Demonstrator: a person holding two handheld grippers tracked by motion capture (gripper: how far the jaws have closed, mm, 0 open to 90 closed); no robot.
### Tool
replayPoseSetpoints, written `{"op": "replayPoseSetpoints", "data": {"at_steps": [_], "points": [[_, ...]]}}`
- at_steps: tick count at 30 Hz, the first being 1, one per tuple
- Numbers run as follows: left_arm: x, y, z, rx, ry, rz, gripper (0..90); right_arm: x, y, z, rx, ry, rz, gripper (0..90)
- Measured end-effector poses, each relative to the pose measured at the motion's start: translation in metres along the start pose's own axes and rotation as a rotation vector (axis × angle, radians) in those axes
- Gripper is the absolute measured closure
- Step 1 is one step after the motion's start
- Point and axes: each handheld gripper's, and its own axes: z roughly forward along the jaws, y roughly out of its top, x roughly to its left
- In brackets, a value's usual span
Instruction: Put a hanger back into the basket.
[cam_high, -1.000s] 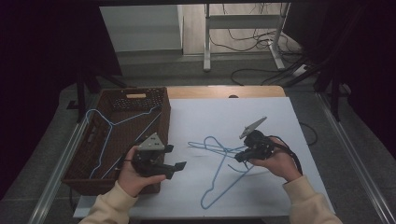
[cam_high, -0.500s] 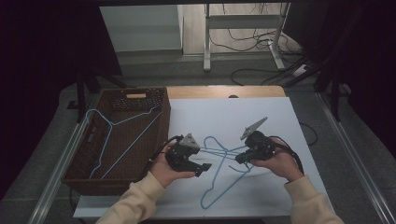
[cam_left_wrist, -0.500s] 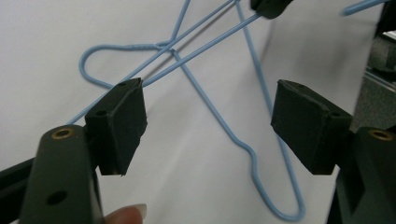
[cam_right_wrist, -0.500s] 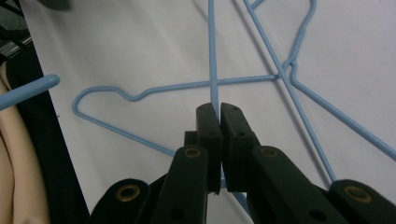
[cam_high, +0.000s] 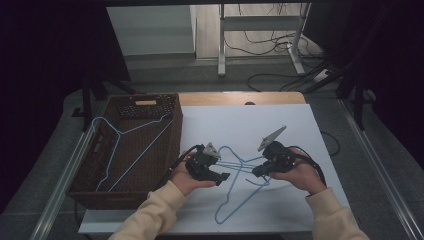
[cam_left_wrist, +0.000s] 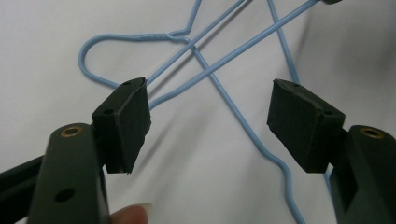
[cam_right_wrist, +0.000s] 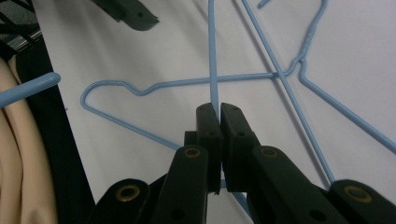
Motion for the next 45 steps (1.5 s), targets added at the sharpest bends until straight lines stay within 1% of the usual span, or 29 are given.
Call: {"op": "replayPoseSetpoints", "data": {"at_steps": [2, 5, 6, 8, 10, 11, 13, 14, 16, 18, 19, 20, 21, 22, 24, 28, 30, 31, 32, 33, 34, 36, 37, 38, 40, 43, 45], "points": [[0.0, 0.0, 0.002, -0.005, 0.001, 0.001, 31.0, 0.0, 0.0, 0.0, 0.001, 0.002, 0.0, 87.3], [-0.001, 0.002, 0.007, -0.013, 0.008, 0.018, 32.7, 0.0, 0.0, 0.0, 0.003, 0.006, -0.004, 87.3], [-0.001, 0.002, 0.009, -0.018, 0.01, 0.018, 33.6, 0.001, 0.0, 0.0, 0.004, 0.008, -0.007, 87.3], [-0.003, 0.004, 0.014, -0.018, 0.011, 0.033, 35.0, 0.001, 0.0, 0.0, 0.006, 0.011, -0.011, 87.3], [-0.006, 0.005, 0.018, -0.013, 0.007, 0.06, 36.7, 0.002, 0.001, 0.0, 0.008, 0.014, -0.016, 87.3], [-0.007, 0.006, 0.019, 0.003, 0.009, 0.093, 37.3, 0.002, 0.001, 0.0, 0.007, 0.016, -0.019, 87.3], [-0.011, 0.007, 0.024, 0.016, 0.013, 0.12, 39.3, 0.003, 0.001, -0.001, 0.012, 0.023, -0.022, 87.3], [-0.012, 0.007, 0.027, 0.023, 0.012, 0.137, 41.7, 0.003, 0.001, -0.001, 0.014, 0.025, -0.025, 87.3], [-0.016, 0.009, 0.032, 0.044, -0.003, 0.164, 45.5, 0.003, 0.001, -0.001, 0.015, 0.03, -0.031, 87.3], [-0.019, 0.008, 0.037, 0.065, 0.013, 0.188, 52.8, 0.003, 0.0, -0.001, 0.015, 0.032, -0.033, 87.2], [-0.019, 0.008, 0.038, 0.076, 0.032, 0.203, 57.7, 0.003, 0.0, -0.001, 0.017, 0.036, -0.034, 87.2], [-0.019, 0.008, 0.038, 0.079, 0.036, 0.198, 62.5, 0.003, 0.0, -0.001, 0.02, 0.039, -0.035, 87.2], [-0.019, 0.008, 0.038, 0.083, 0.028, 0.192, 66.6, 0.003, -0.001, -0.001, 0.02, 0.041, -0.034, 87.1], [-0.019, 0.008, 0.037, 0.082, 0.024, 0.196, 67.2, 0.003, -0.001, -0.002, 0.018, 0.042, -0.034, 87.0], [-0.02, 0.008, 0.036, 0.088, 0.033, 0.218, 69.1, 0.003, -0.001, -0.003, 0.008, 0.042, -0.03, 86.5], [-0.024, 0.008, 0.035, 0.098, 0.033, 0.266, 74.9, -0.001, -0.002, -0.006, -0.022, 0.019, 0.002, 83.4], [-0.027, 0.007, 0.034, 0.106, 0.038, 0.289, 77.7, -0.004, -0.002, -0.007, -0.066, 0.01, 0.037, 70.8], [-0.029, 0.008, 0.034, 0.112, 0.045, 0.301, 79.6, -0.006, -0.002, -0.009, -0.089, -0.008, 0.062, 66.0], [-0.03, 0.007, 0.034, 0.121, 0.052, 0.314, 81.4, -0.008, -0.002, -0.01, -0.109, -0.041, 0.091, 61.2], [-0.032, 0.007, 0.034, 0.122, 0.056, 0.327, 83.3, -0.011, -0.002, -0.012, -0.136, -0.085, 0.123, 52.4], [-0.032, 0.006, 0.034, 0.121, 0.055, 0.334, 84.4, -0.014, -0.004, -0.015, -0.166, -0.116, 0.161, 47.1], [-0.033, 0.006, 0.032, 0.118, 0.056, 0.334, 86.0, -0.02, -0.008, -0.022, -0.231, -0.142, 0.221, 41.1], [-0.033, 0.007, 0.031, 0.103, 0.05, 0.329, 86.1, -0.022, -0.01, -0.025, -0.262, -0.159, 0.243, 37.4], [-0.033, 0.007, 0.03, 0.099, 0.047, 0.329, 86.1, -0.025, -0.012, -0.028, -0.29, -0.173, 0.266, 35.5], [-0.033, 0.008, 0.027, 0.09, 0.041, 0.323, 86.2, -0.028, -0.016, -0.034, -0.344, -0.185, 0.302, 35.0], [-0.033, 0.008, 0.024, 0.084, 0.034, 0.301, 86.2, -0.029, -0.02, -0.04, -0.395, -0.215, 0.325, 34.5], [-0.031, 0.008, 0.021, 0.072, 0.029, 0.271, 86.3, -0.03, -0.023, -0.044, -0.441, -0.217, 0.34, 34.5]]}}
